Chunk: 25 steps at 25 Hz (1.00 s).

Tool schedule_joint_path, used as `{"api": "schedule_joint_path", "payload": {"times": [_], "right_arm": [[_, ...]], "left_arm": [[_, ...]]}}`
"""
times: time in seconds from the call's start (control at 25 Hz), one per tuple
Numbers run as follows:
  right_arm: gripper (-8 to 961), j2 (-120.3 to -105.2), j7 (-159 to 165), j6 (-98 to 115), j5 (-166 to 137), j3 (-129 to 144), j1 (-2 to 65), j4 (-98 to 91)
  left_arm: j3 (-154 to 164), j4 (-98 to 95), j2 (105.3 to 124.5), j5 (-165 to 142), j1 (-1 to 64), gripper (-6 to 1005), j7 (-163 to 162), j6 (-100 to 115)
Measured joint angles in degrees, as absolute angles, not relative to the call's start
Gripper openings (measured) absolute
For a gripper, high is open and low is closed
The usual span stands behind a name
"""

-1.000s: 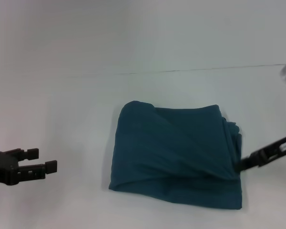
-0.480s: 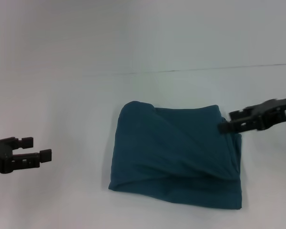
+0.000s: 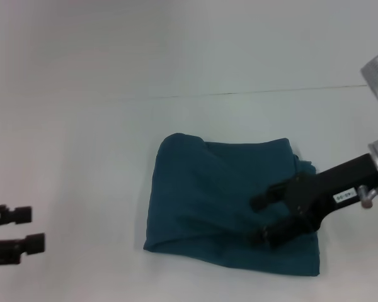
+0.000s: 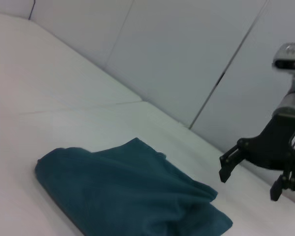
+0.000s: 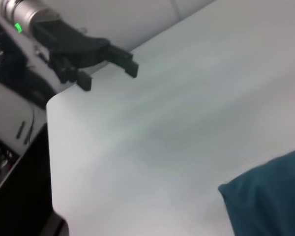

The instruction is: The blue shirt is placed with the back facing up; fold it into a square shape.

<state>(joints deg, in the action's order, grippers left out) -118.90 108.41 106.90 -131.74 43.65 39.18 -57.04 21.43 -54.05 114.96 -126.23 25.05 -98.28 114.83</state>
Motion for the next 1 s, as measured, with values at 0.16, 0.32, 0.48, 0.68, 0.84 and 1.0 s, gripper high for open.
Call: {"api": "schedule_joint_path", "payload": {"times": [0.16, 0.32, 0.48, 0.68, 0.84, 1.0], "right_arm": [[940, -119.31, 108.6, 106.66, -133.34, 45.7, 38.49, -59.24], [940, -119.31, 109.03, 108.37, -133.76, 45.85, 37.71, -62.19], [940, -119.02, 110.21, 109.05, -133.92, 46.02, 37.28, -63.64], [941, -118.66, 111.54, 110.49, -135.81, 47.16, 36.99, -65.43], [941, -118.2, 113.05, 110.5, -136.1, 46.94, 36.99, -65.56], [941, -118.07, 114.95, 111.12, -136.13, 47.38, 37.0, -66.23]], "left_arm": [[20.78, -54.42, 114.97, -127.32, 23.43, 933, -97.47, 116.29], [21.62, -54.49, 115.26, -130.37, 23.01, 933, -97.14, 117.14], [21.93, -54.26, 115.5, -130.56, 22.62, 933, -96.52, 117.22], [23.18, -54.18, 115.58, -130.63, 22.7, 933, -96.43, 117.35], [24.02, -54.1, 115.58, -130.66, 23.2, 933, -96.53, 117.38], [25.02, -54.06, 115.57, -130.69, 23.85, 933, -96.85, 117.42]]}}
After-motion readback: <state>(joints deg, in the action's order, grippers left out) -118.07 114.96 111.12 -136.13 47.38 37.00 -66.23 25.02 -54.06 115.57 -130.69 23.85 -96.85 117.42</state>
